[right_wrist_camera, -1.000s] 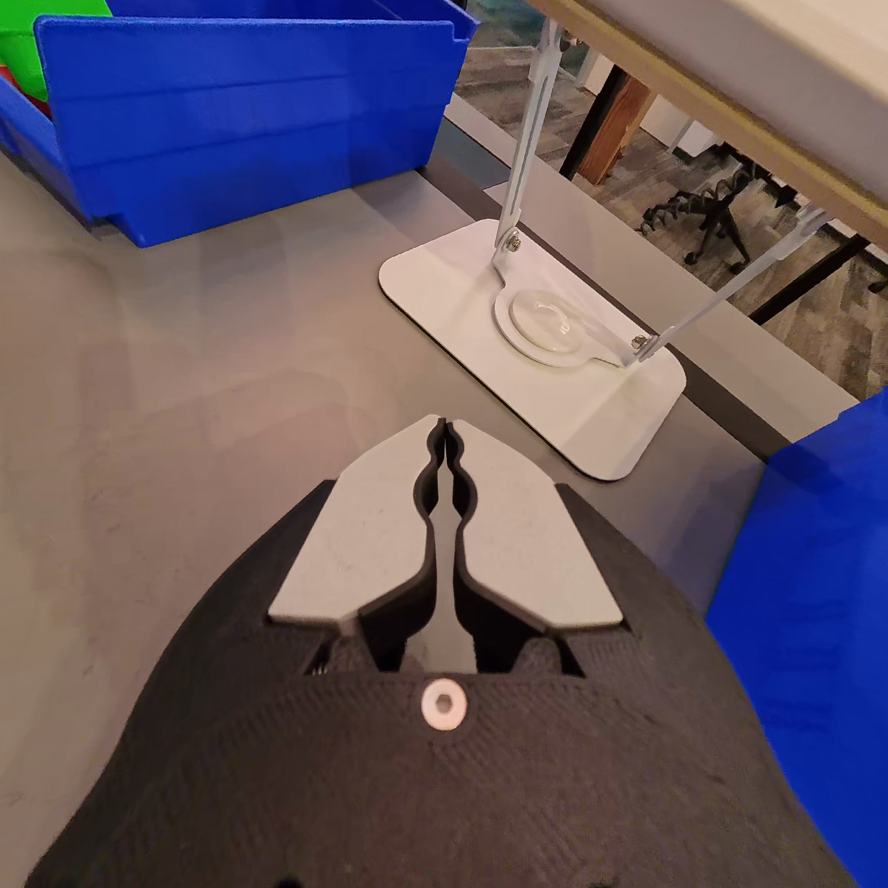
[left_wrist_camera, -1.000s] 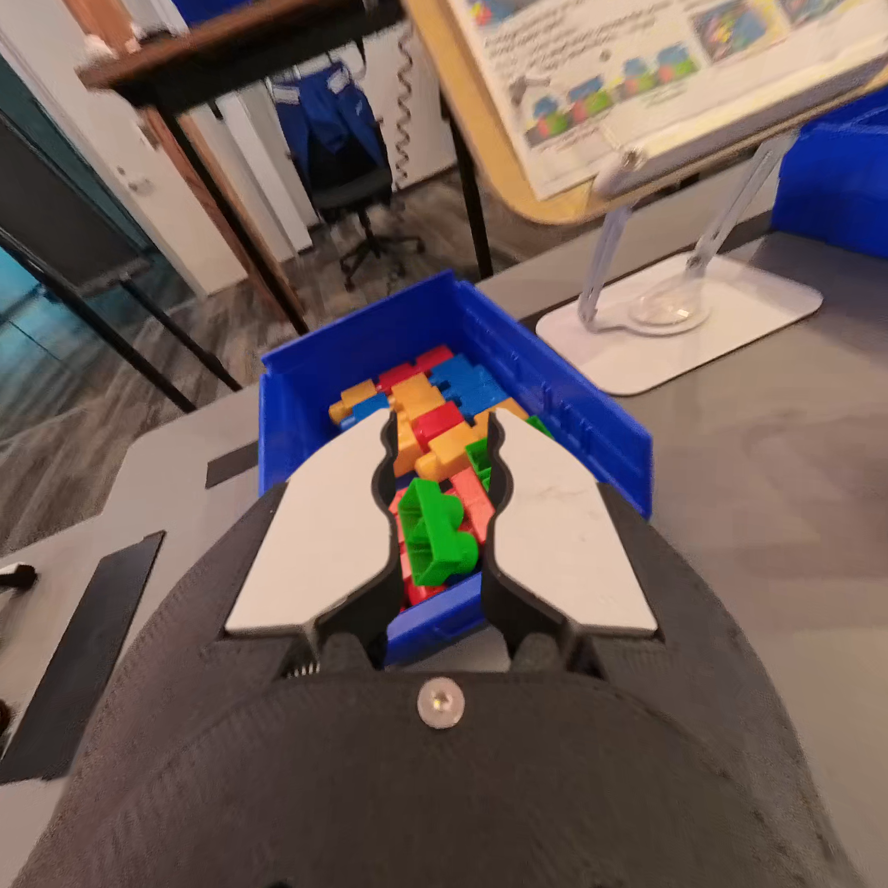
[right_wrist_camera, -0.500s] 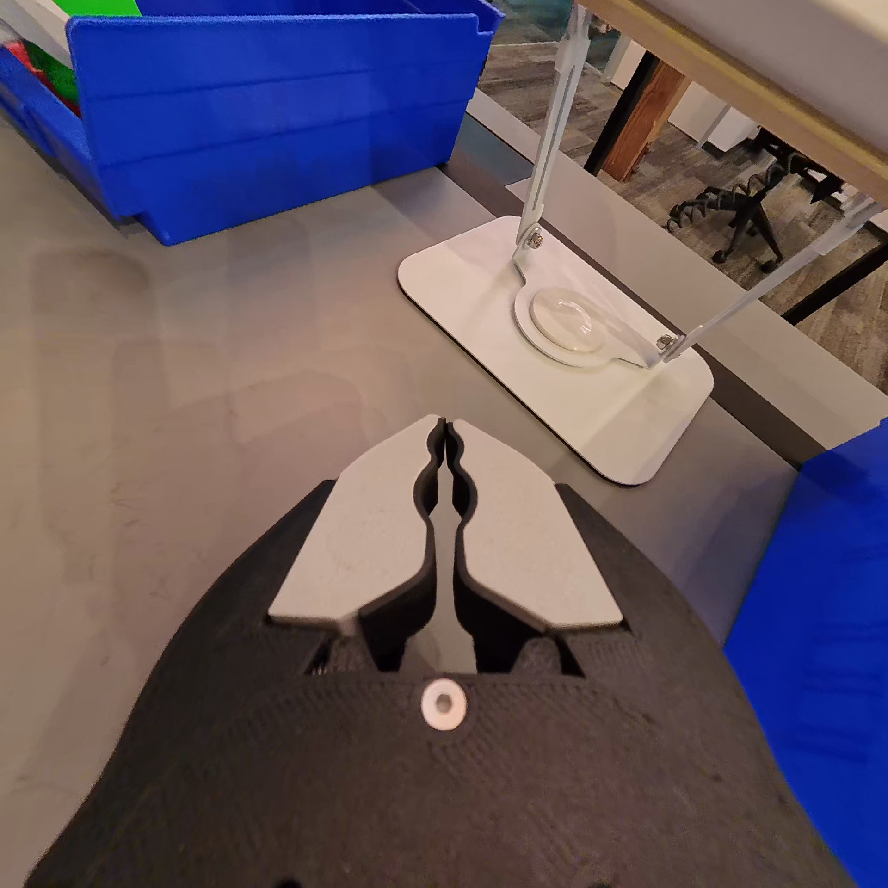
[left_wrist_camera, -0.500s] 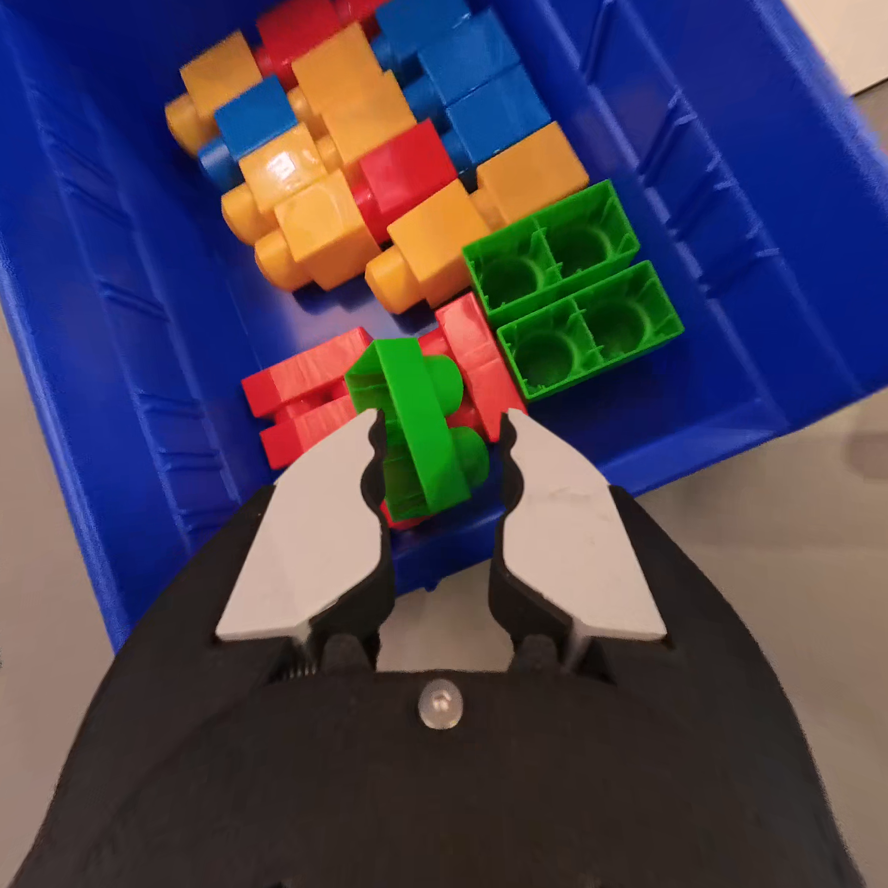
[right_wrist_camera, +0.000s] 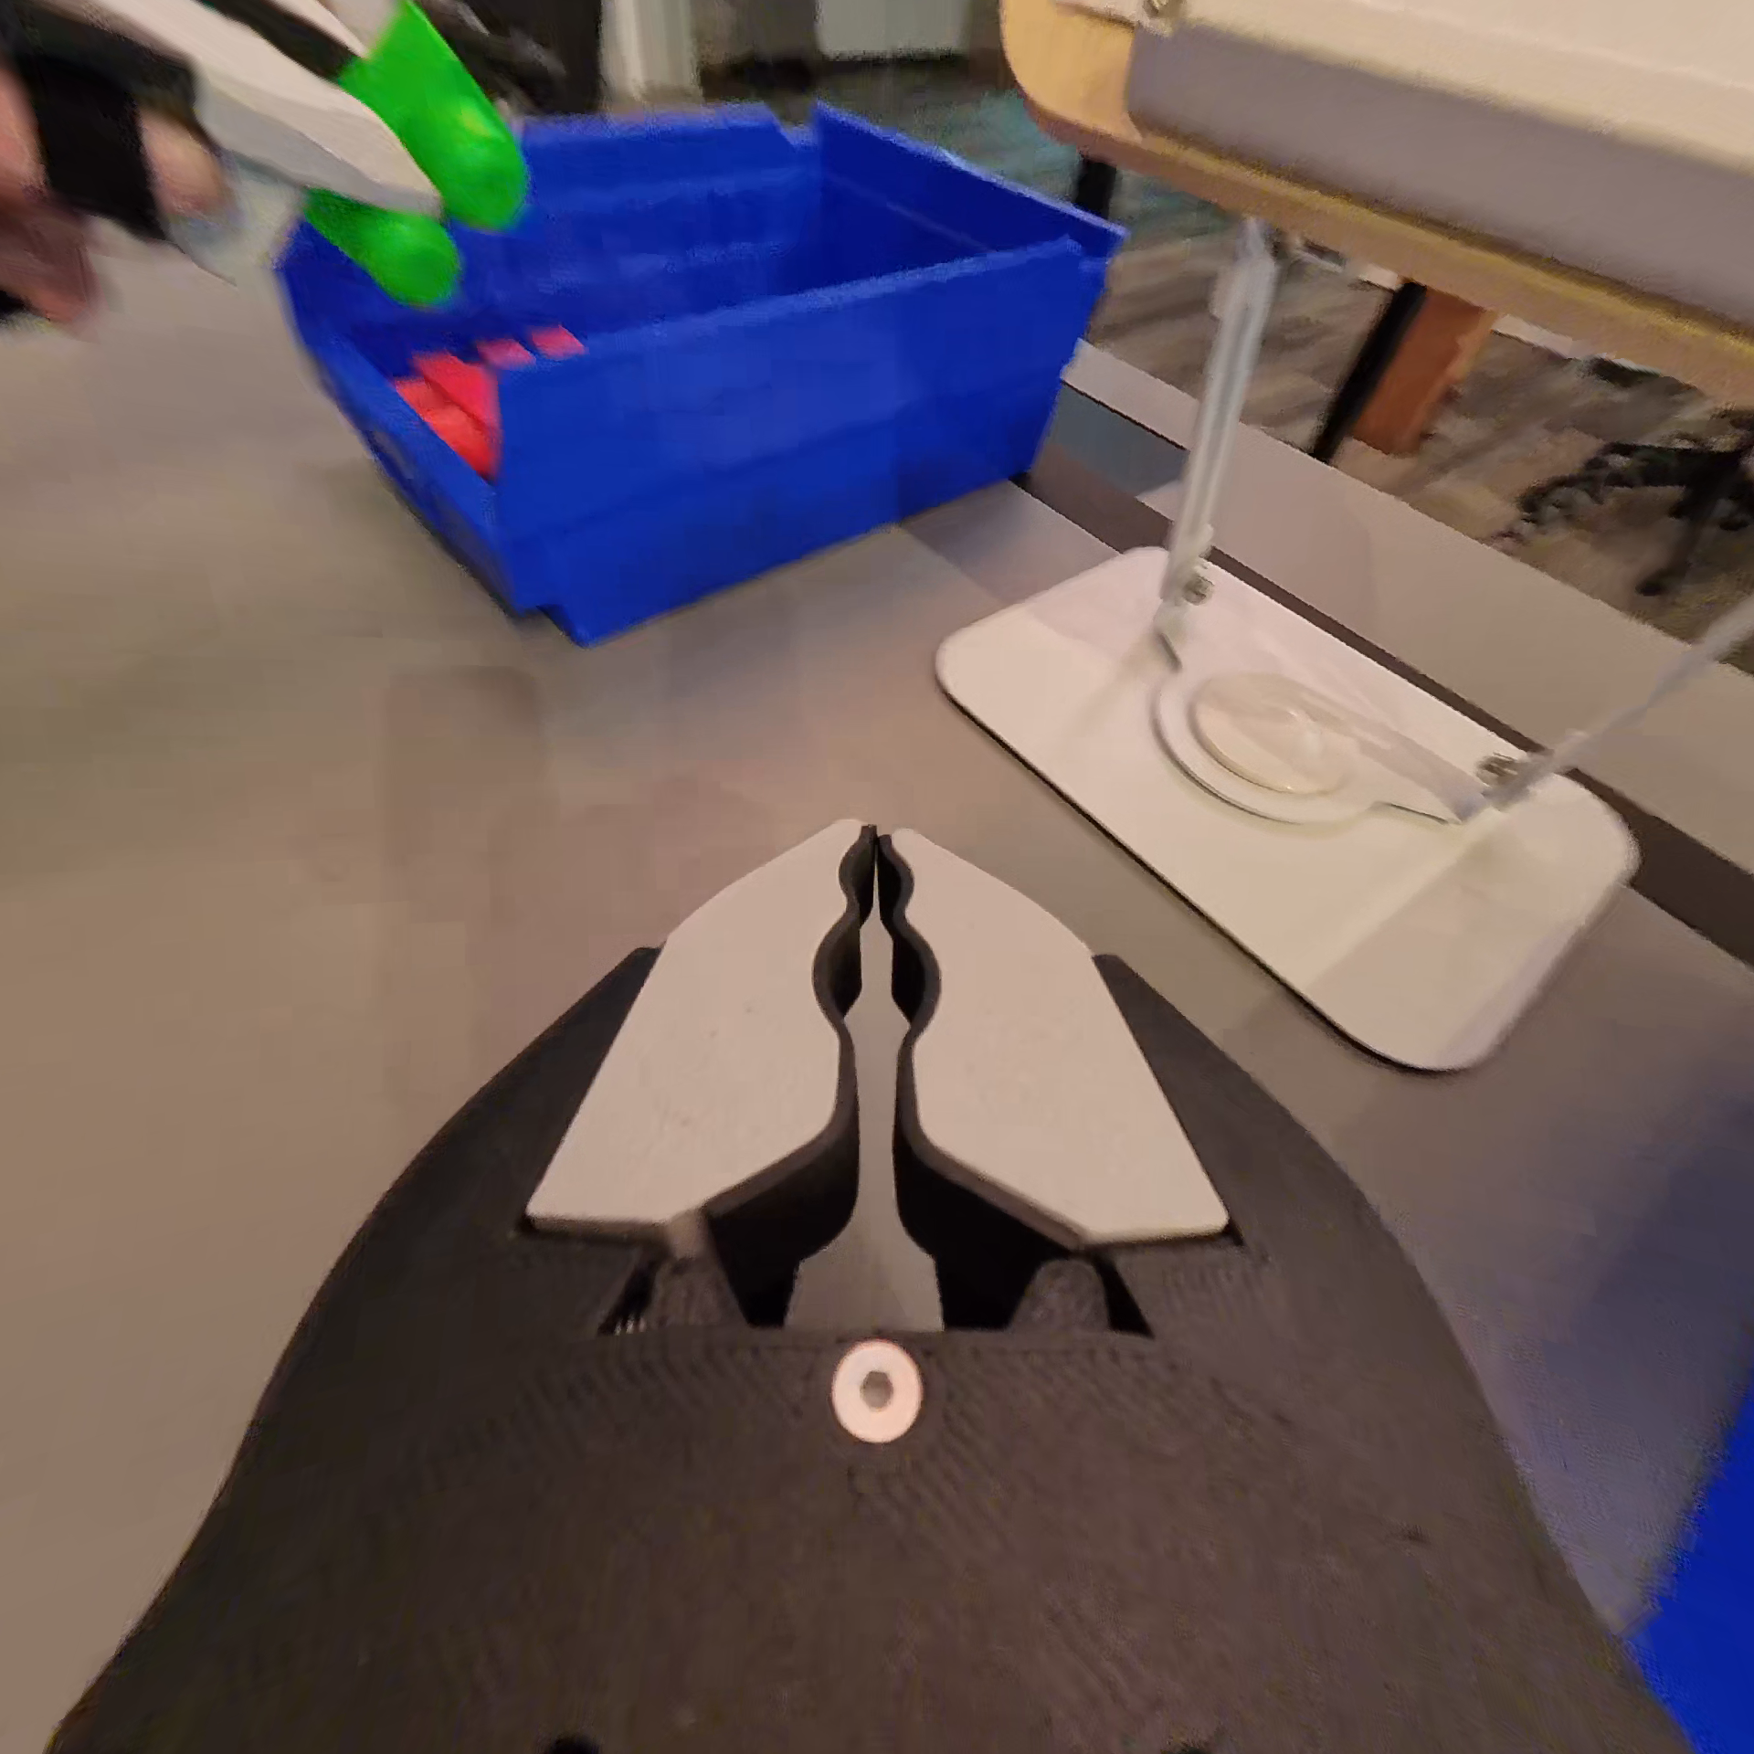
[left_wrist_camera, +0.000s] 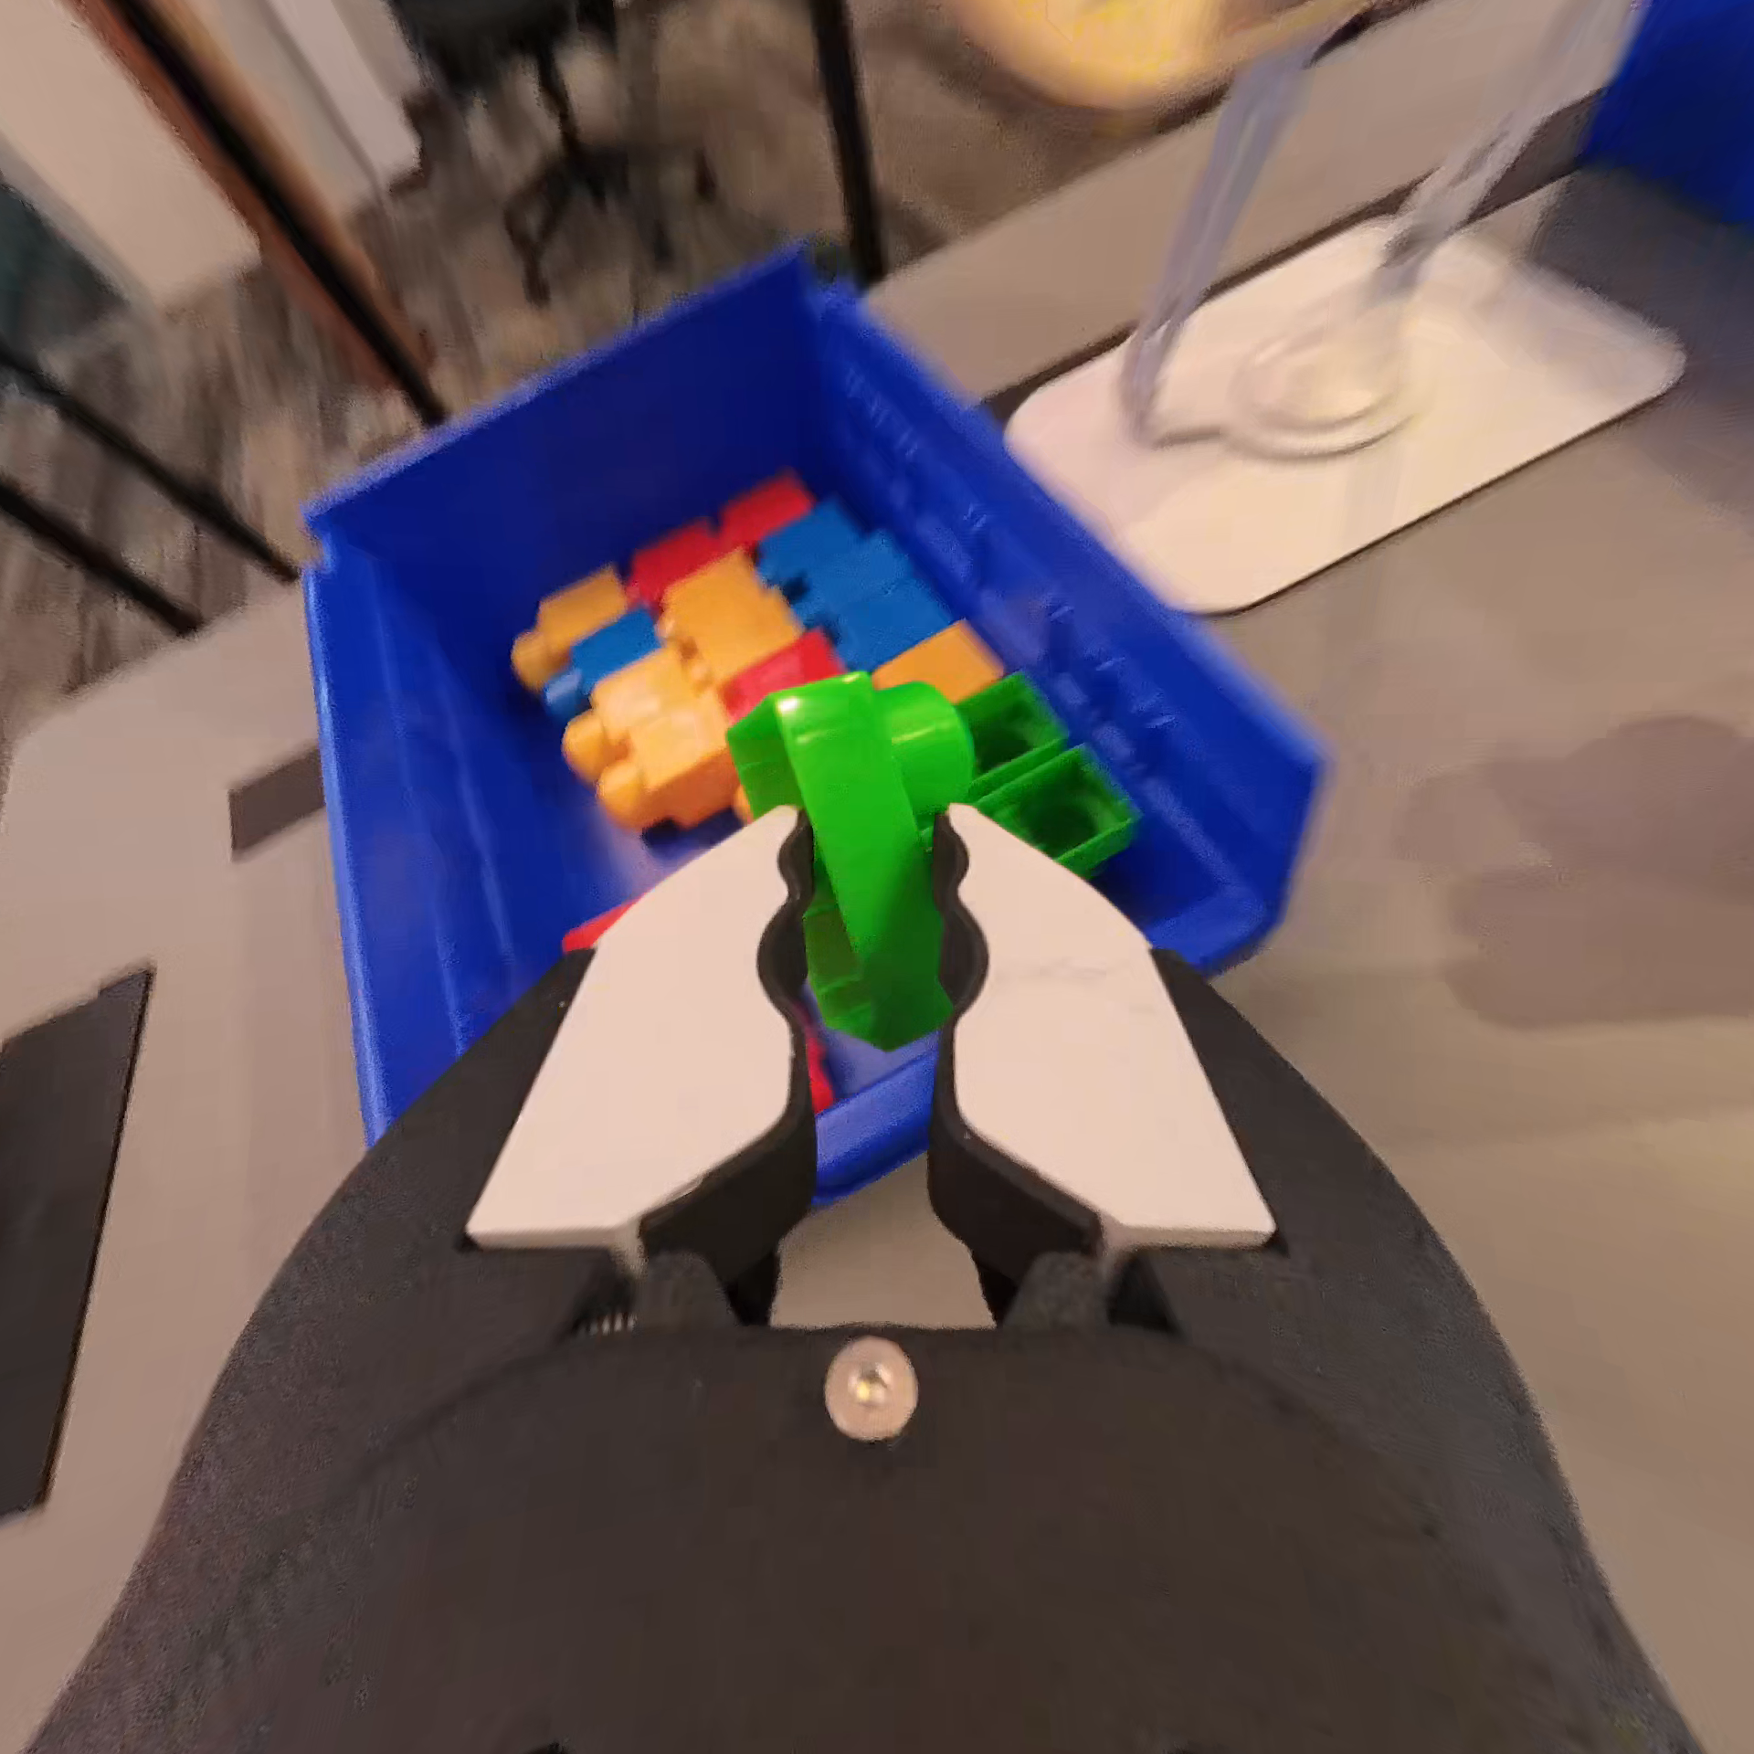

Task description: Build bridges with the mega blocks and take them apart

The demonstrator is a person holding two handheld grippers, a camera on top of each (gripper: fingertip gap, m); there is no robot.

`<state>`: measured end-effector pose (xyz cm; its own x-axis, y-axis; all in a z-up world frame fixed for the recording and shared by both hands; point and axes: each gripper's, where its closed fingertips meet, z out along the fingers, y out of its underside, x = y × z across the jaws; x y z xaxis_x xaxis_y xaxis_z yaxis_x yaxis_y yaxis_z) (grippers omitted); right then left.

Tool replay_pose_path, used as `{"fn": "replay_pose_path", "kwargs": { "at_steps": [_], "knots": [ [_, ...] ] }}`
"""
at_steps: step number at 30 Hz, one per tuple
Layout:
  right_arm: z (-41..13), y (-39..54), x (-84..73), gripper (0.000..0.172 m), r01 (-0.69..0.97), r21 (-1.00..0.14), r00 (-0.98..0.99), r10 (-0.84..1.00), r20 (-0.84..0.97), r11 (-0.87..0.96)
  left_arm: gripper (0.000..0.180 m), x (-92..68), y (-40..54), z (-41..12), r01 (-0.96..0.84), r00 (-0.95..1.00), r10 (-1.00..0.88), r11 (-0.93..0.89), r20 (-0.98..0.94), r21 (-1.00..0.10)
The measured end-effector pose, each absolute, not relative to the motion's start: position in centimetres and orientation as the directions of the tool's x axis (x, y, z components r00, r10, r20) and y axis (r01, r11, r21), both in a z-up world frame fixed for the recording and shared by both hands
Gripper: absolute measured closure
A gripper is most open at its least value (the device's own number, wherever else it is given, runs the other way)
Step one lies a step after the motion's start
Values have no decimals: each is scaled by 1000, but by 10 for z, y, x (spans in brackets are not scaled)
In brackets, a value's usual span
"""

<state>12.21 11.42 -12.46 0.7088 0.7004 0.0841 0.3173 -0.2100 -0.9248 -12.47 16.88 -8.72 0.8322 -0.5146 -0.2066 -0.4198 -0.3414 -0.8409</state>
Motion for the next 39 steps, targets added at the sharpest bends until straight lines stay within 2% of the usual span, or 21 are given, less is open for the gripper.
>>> {"fn": "replay_pose_path", "kwargs": {
  "at_steps": [3, 6, 9, 13, 17, 20, 25, 27, 29, 31, 33, 39],
  "knots": [
    [-101, 94, 98, 163, 105, -966, 605, 786, -128, -237, 157, -85, 142, -65, -431, 791, -547, -180, -273, -884],
    [-82, 75, 77, 144, -103, -941, 439, 834, -334, -323, 157, -37, 114, -60, -441, 737, -587, -40, -336, -896],
    [-76, 69, 68, 118, -185, -906, 369, 828, -422, -380, 157, 10, 89, -65, -426, 692, -625, 51, -362, -903],
    [-72, 66, 64, 98, -261, -852, 268, 814, -516, -454, 157, 54, 64, -70, -406, 639, -666, 132, -385, -904],
    [-60, 52, 63, 127, -284, -813, 97, 829, -551, -508, 157, 77, 53, -72, -404, 602, -689, 173, -404, -898],
    [-59, 52, 67, 137, -295, -806, 79, 828, -555, -513, 157, 85, 49, -74, -384, 601, -700, 171, -386, -908],
    [-61, 52, 68, 138, -230, -842, 130, 842, -523, -488, 156, 85, 45, -74, -348, 582, -740, 147, -337, -926],
    [-62, 58, 76, 138, -200, -854, 187, 837, -514, -480, 133, 78, 45, -72, -343, 591, -730, 156, -342, -926],
    [-65, 63, 86, 138, -123, -880, 252, 843, -476, -460, 124, 66, 45, -71, -355, 594, -726, 151, -347, -923],
    [-81, 61, 94, 138, 84, -901, 323, 866, -381, -427, 128, 53, 50, -64, -350, 591, -721, 174, -361, -921],
    [-101, 58, 104, 138, 299, -870, 383, 884, -268, -393, 126, 35, 63, -63, -382, 594, -717, 146, -364, -912],
    [-149, 43, 127, 137, 751, -596, 328, 944, -37, -284, 132, -39, 106, -72, -465, 676, -648, -6, -351, -885]
  ]
}}
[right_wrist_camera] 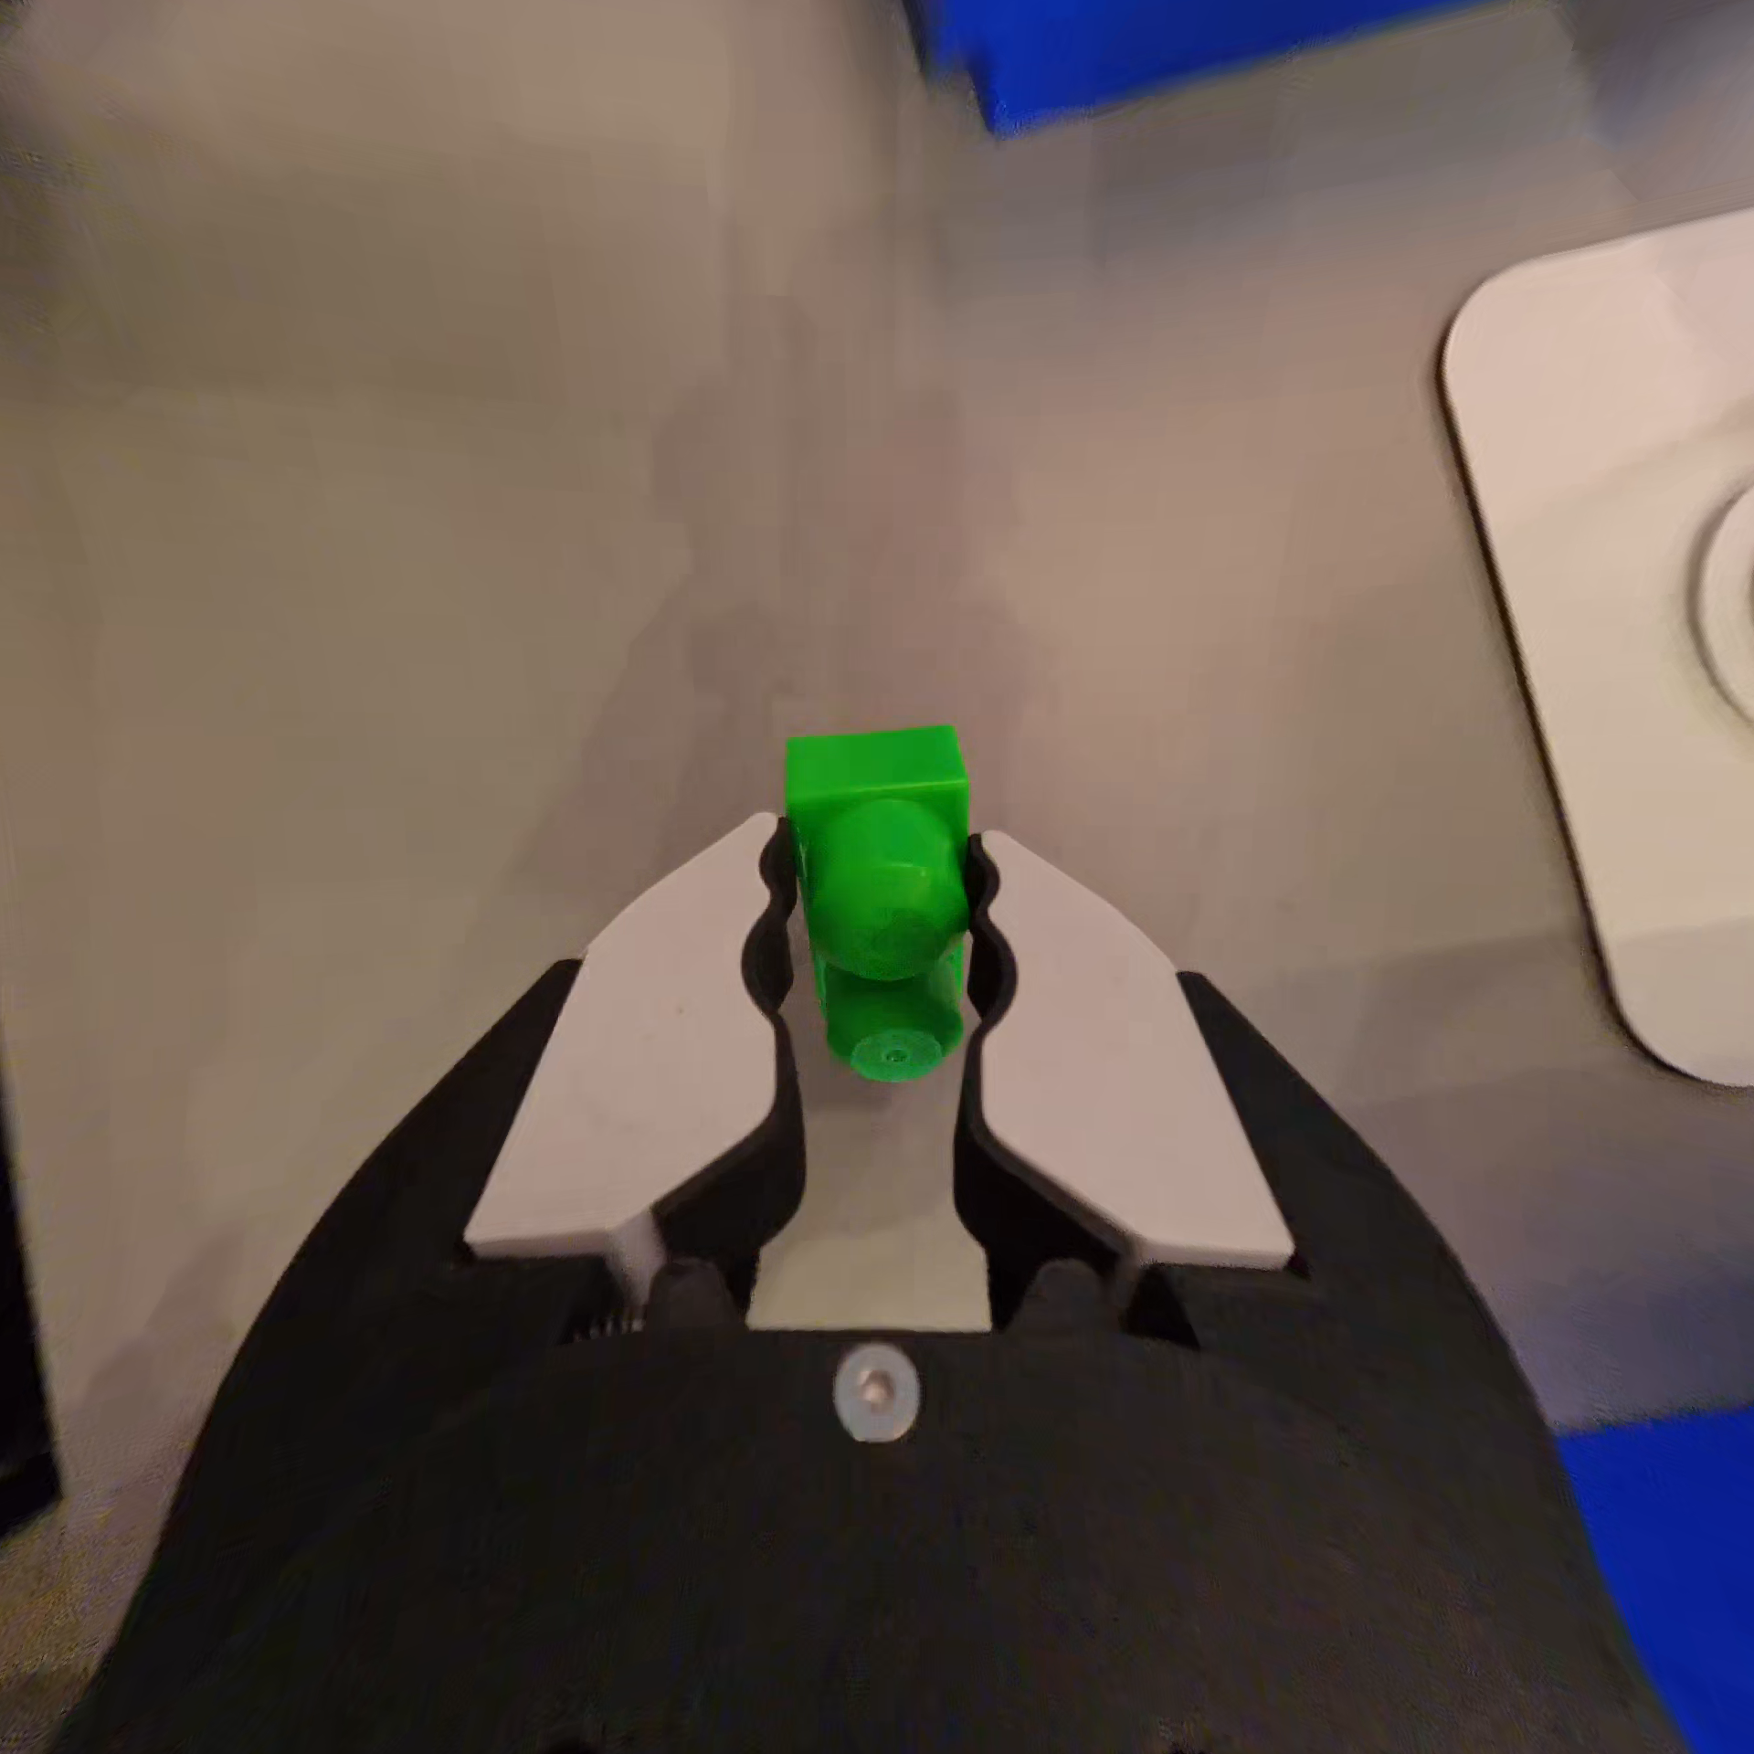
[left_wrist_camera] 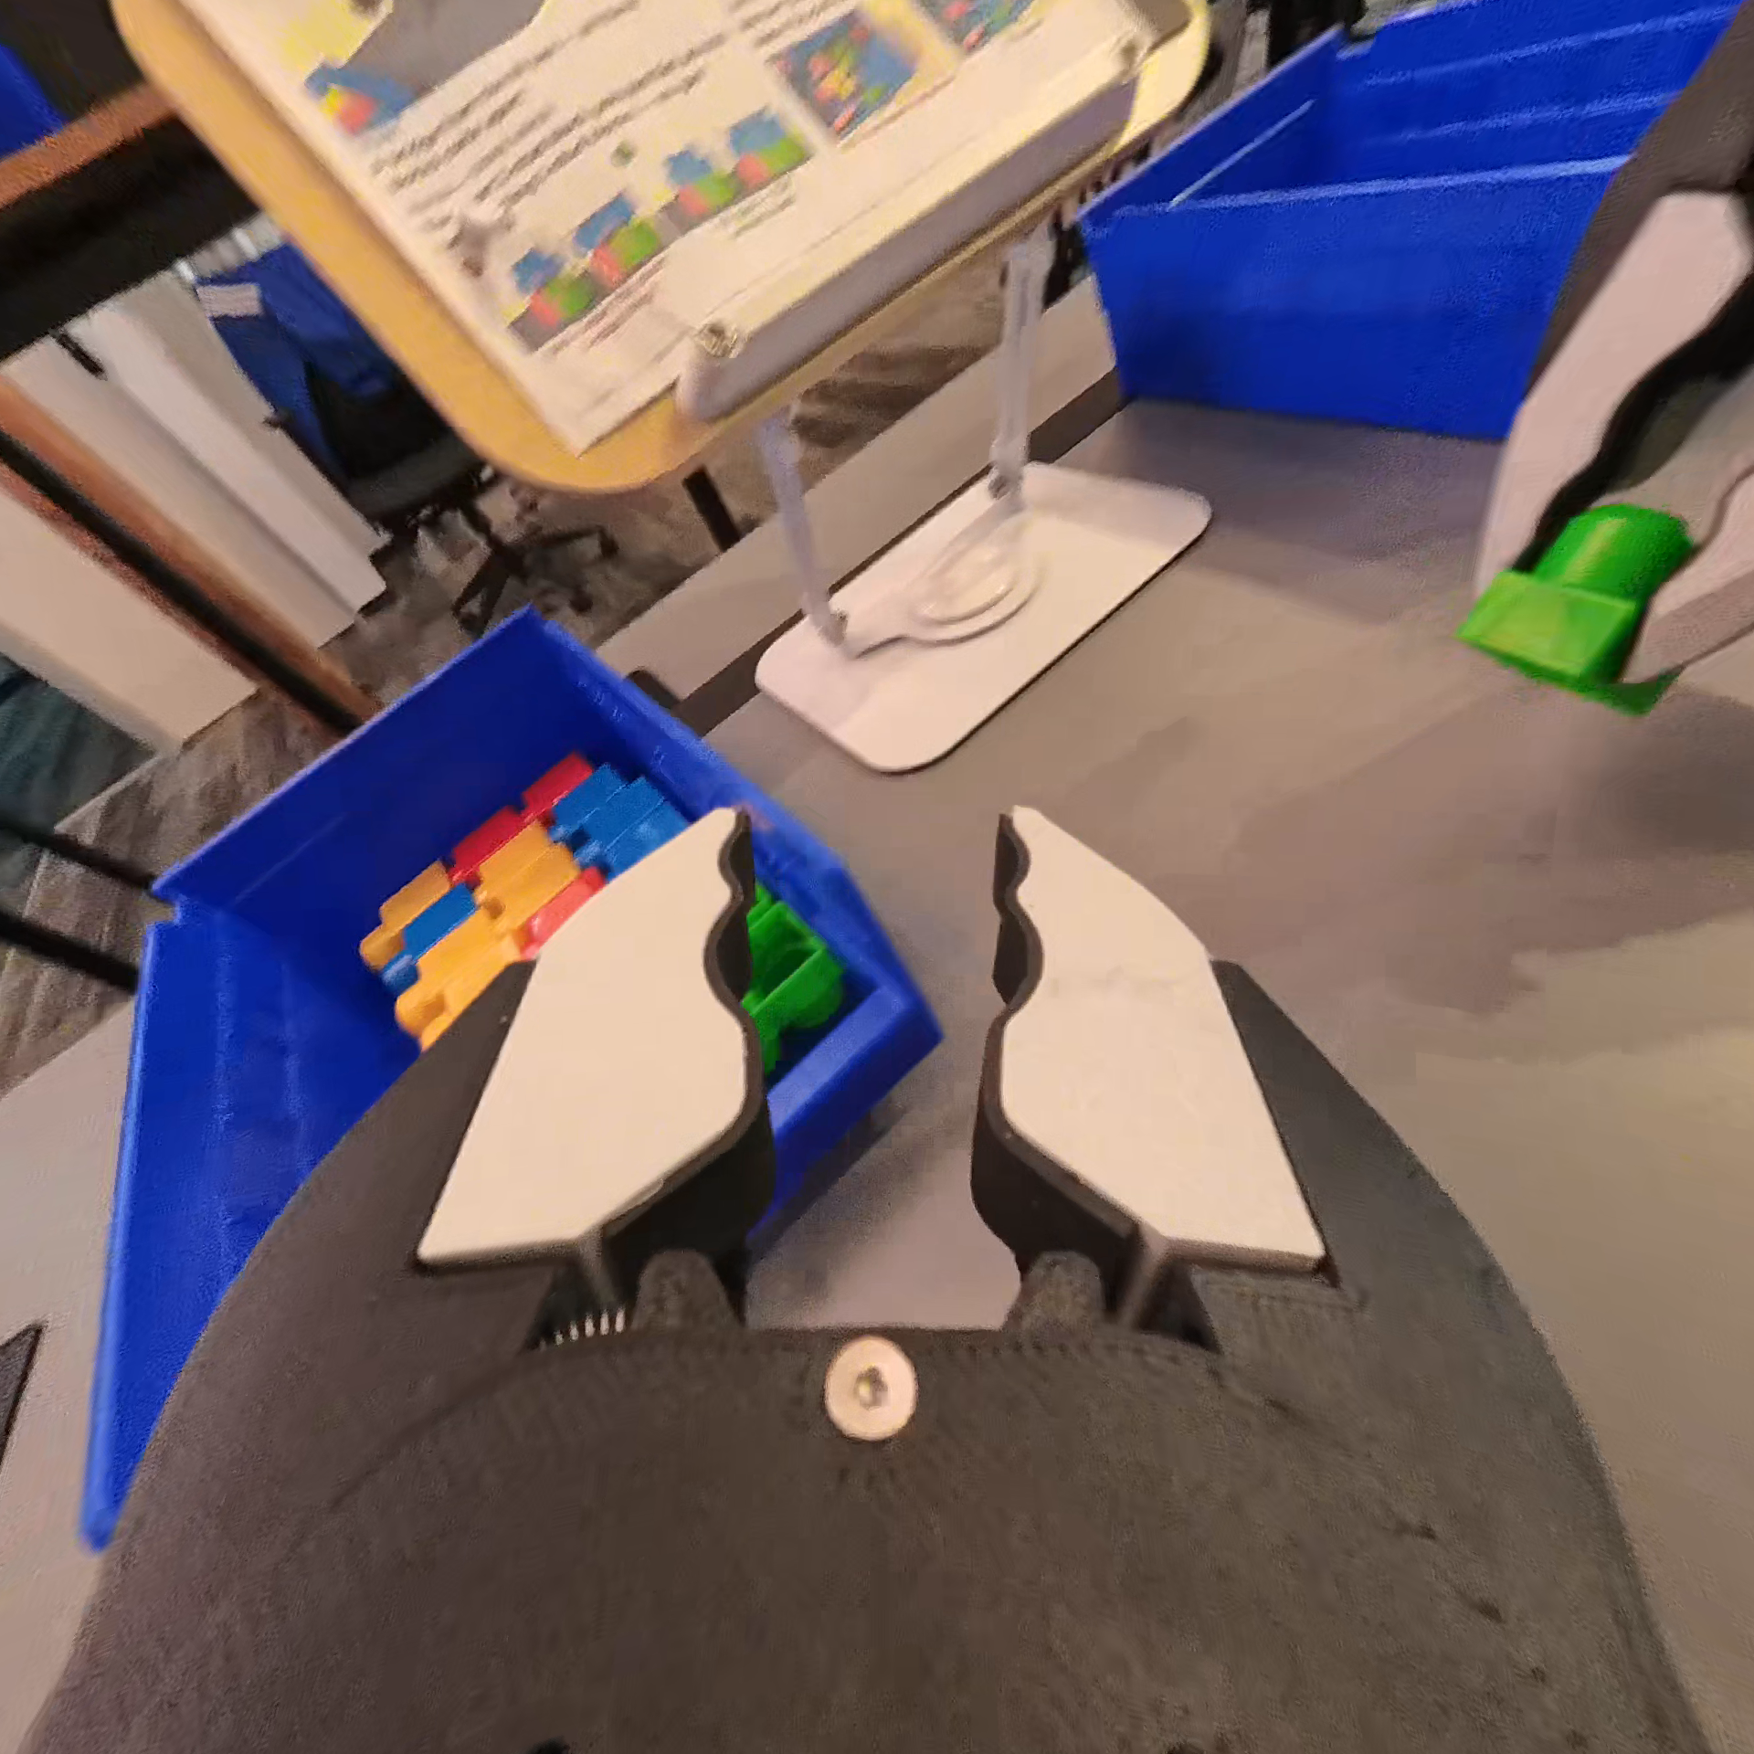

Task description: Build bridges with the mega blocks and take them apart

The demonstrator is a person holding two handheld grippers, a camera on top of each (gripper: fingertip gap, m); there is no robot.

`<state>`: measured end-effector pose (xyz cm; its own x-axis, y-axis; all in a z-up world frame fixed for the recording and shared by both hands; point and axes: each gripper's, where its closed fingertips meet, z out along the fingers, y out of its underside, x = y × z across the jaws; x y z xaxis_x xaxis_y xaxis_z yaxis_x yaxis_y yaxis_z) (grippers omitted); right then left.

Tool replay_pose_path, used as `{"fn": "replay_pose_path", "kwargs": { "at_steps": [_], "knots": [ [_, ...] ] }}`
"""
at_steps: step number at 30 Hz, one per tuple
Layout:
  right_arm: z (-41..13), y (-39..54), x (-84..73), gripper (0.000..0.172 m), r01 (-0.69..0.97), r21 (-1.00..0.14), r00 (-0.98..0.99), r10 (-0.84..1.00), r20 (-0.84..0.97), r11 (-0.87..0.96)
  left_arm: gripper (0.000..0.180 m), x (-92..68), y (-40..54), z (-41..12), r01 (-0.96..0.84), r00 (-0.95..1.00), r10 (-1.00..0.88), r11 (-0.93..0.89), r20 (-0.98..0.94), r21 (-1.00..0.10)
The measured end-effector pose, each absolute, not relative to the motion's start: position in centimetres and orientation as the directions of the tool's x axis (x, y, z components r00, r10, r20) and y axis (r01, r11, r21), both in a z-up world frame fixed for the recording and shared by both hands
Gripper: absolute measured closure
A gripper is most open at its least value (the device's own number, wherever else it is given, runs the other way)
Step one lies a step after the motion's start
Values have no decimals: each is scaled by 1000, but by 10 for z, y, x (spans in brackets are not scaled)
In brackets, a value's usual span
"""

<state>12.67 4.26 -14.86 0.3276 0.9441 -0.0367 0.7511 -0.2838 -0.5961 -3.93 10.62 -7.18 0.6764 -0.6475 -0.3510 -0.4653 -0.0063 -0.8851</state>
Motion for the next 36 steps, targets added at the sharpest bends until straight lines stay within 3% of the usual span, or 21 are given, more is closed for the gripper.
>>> {"fn": "replay_pose_path", "kwargs": {
  "at_steps": [7, 12, 16, 18, 19, 25, 30, 34, 36],
  "knots": [
    [-192, 40, 131, 137, 949, -256, 197, 980, 36, -182, 137, -66, 123, -81, -501, 705, -612, -74, -358, -862],
    [-201, 39, 128, 138, 978, -158, 150, 987, 63, -139, 137, -75, 130, -87, -515, 712, -605, -103, -357, -851],
    [-200, 40, 123, 134, 964, -212, 174, 984, 40, -162, 136, -88, 140, -83, -517, 727, -587, -127, -356, -846],
    [-200, 41, 124, 109, 957, -231, 191, 980, 52, -175, 134, -97, 148, -79, -534, 727, -577, -136, -371, -834],
    [-199, 40, 125, 106, 953, -245, 197, 979, 58, -178, 134, -102, 153, -76, -543, 729, -571, -145, -378, -827],
    [-185, 41, 127, 112, 884, -419, 250, 967, 45, -209, 134, -127, 204, -68, -578, 751, -535, -251, -386, -776],
    [-174, 50, 131, 121, 815, -534, 291, 956, 43, -224, 134, -141, 248, -109, -744, 639, -653, -392, -407, -540],
    [-168, 53, 134, 123, 792, -568, 299, 953, 42, -224, 141, -152, 268, -138, -938, 343, -792, -257, -505, -233],
    [-167, 53, 134, 124, 782, -581, 300, 954, 31, -227, 143, -149, 275, -145, -963, 260, -840, -194, -477, -185]
  ]
}}
